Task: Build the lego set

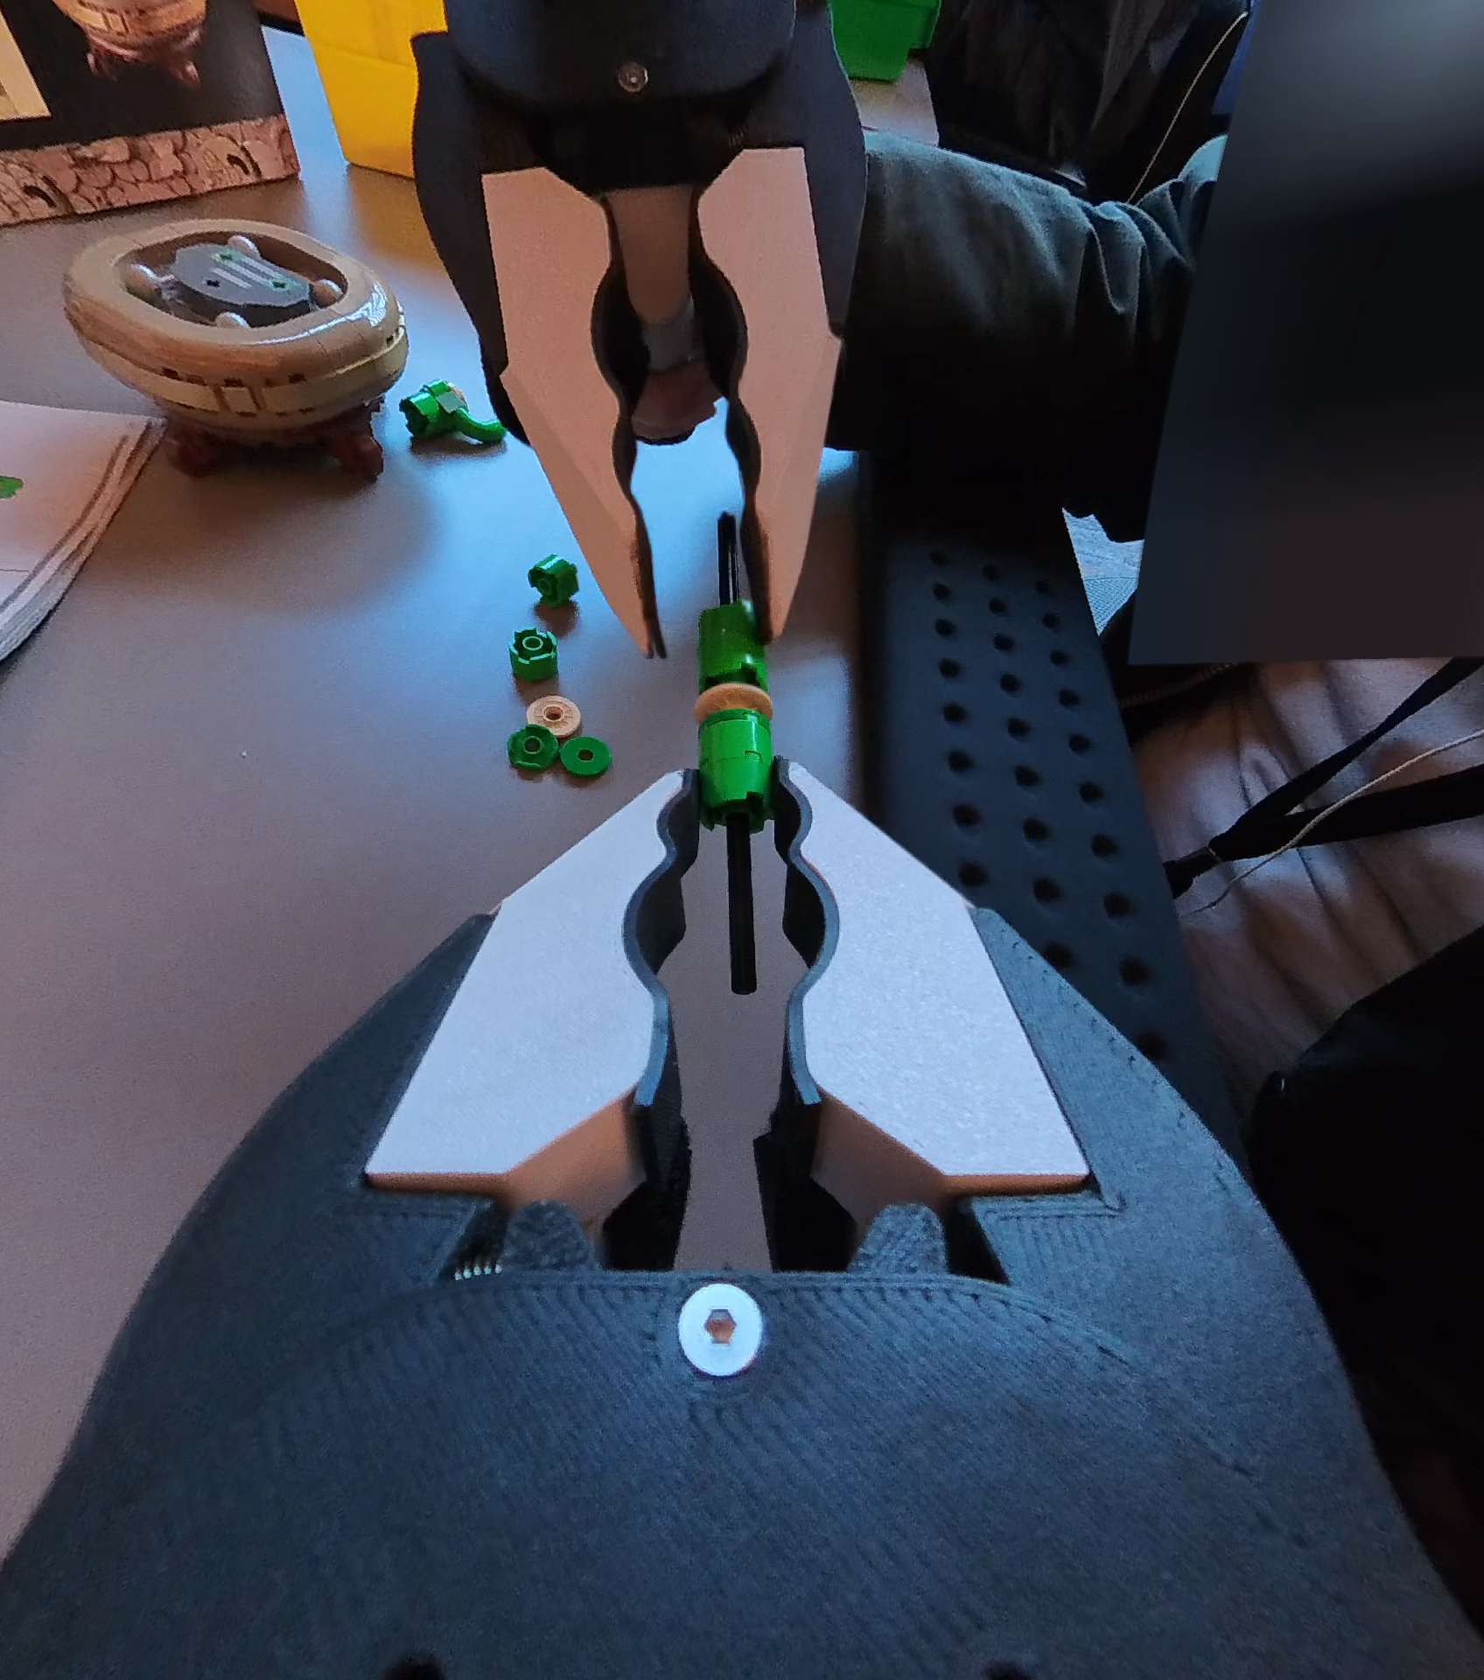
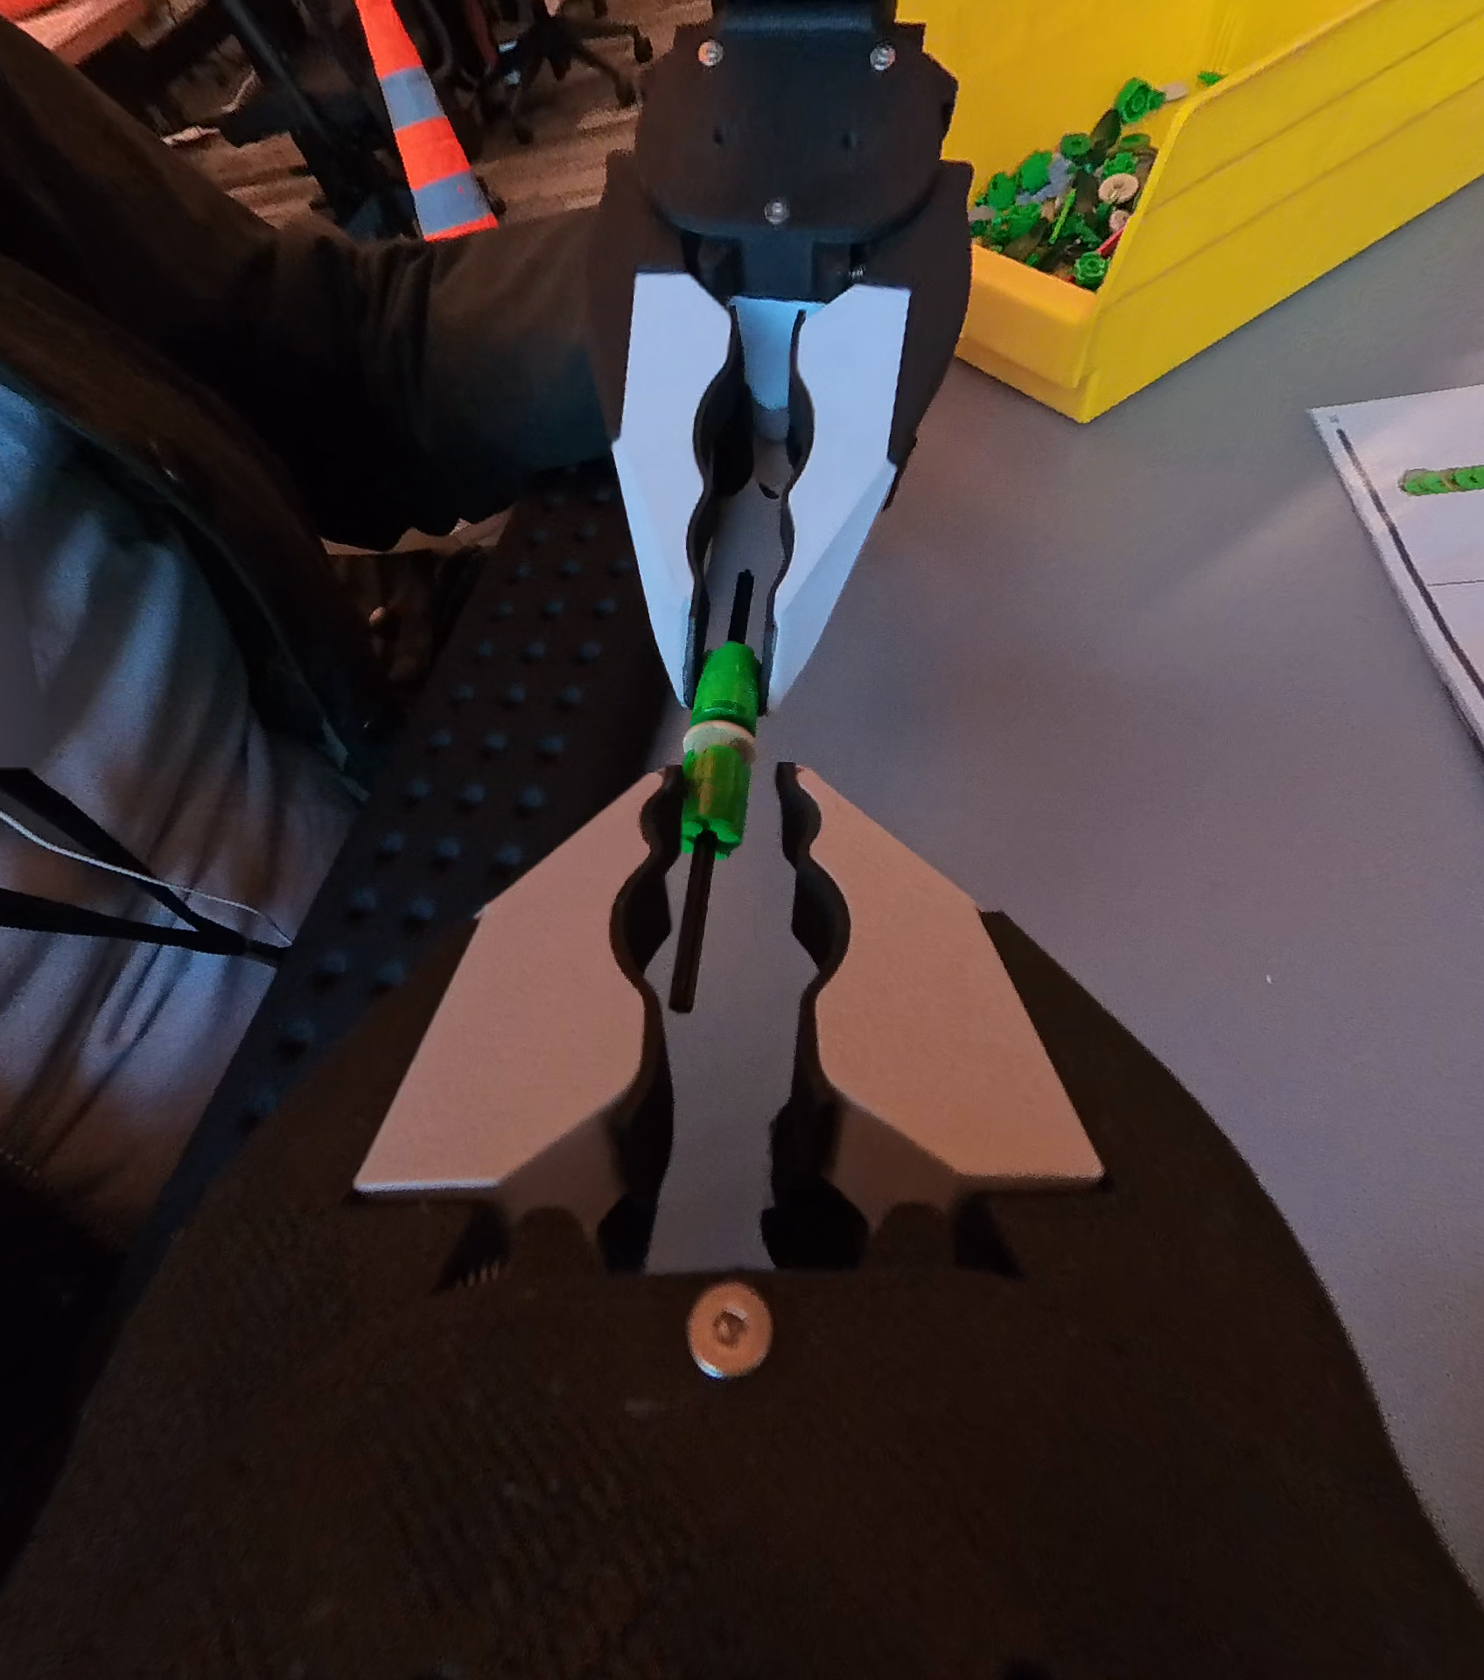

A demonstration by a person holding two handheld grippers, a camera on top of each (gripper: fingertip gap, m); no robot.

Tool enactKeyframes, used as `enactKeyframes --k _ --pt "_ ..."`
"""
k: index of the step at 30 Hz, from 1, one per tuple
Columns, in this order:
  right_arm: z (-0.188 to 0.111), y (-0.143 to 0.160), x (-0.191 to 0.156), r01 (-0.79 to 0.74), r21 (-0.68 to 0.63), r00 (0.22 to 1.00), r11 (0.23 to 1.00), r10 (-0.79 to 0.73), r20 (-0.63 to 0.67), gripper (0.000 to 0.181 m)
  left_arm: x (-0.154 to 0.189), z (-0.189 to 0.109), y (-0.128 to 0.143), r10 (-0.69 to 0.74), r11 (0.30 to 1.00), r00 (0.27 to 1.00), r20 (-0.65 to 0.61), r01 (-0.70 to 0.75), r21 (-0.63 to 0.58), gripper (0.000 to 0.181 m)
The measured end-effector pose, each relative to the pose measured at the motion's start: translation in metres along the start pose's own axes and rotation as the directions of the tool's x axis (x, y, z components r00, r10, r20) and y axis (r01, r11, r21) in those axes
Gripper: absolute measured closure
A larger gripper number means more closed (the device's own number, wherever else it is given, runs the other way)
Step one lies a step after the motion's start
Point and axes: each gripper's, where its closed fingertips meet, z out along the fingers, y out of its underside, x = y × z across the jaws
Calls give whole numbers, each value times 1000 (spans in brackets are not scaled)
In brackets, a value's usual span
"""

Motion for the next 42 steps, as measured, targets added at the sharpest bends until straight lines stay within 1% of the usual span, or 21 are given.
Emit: enactKeyframes --k 2,5,7,11,15,21,27,33,36,40,42 --pt "1 1 0 -11 -7 1000 1000 11 0 157 -1 0 0 0 1000 1000 5 0 0 166" --pt "4 5 -1 -30 -25 999 999 31 12 158 -1 -1 0 -4 1000 1000 8 4 2 166" --pt "5 6 -3 -34 -34 999 999 35 29 166 -2 -1 1 -8 1000 1000 8 8 0 166" --pt "6 9 -1 -29 -45 999 999 30 24 166 -3 -1 1 -16 1000 1000 14 16 -2 166" --pt "5 4 -1 -10 -22 1000 1000 11 14 166 -3 -2 -2 -27 999 1000 8 27 19 166" --pt "7 7 -2 -10 -35 1000 999 10 18 166 -3 -1 1 -37 999 999 0 37 8 166" --pt "7 7 -1 -8 -36 1000 999 9 17 164 -4 -4 -2 -41 999 999 4 41 25 166" --pt "6 6 -2 -22 -32 999 999 23 34 166 -3 -4 -2 -44 999 999 -5 44 24 166" --pt "6 6 -2 -16 -44 999 999 17 29 166 -3 -3 -2 -44 999 999 -3 44 23 166" --pt "5 10 -1 68 -84 998 994 -69 -6 167 -3 -2 -1 -12 1000 1000 21 11 11 166" --pt "3 10 -1 72 -80 997 994 -72 1 167 -3 -2 -2 -1 1000 1000 26 1 17 166"
